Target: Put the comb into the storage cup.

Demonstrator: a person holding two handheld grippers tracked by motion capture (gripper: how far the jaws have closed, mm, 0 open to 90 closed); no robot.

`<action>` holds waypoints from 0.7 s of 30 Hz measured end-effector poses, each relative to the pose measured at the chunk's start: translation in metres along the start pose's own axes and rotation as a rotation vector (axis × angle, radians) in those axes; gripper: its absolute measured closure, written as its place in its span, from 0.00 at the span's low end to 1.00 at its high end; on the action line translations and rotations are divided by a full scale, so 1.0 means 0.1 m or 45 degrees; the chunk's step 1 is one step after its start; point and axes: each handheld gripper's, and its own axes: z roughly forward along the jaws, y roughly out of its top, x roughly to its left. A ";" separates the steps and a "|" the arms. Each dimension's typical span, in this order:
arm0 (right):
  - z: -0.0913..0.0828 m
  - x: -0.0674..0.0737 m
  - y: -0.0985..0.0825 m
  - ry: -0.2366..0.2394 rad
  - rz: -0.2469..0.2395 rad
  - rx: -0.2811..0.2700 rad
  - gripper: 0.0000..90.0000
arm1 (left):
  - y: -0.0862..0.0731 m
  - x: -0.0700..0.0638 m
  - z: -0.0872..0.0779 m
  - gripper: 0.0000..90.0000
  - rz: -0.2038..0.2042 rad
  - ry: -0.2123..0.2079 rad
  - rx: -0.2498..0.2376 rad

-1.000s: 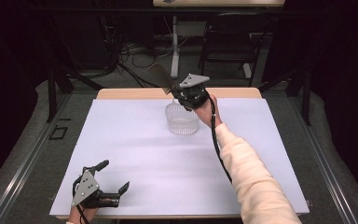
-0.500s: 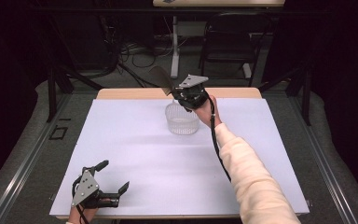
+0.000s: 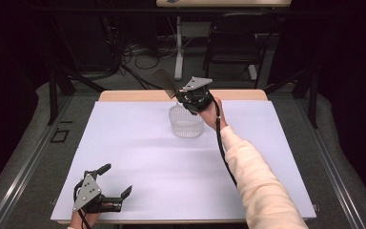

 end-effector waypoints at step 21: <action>0.01 -0.01 -0.06 0.011 -0.032 0.059 0.80 | 0.00 0.00 0.00 0.00 0.000 0.002 -0.001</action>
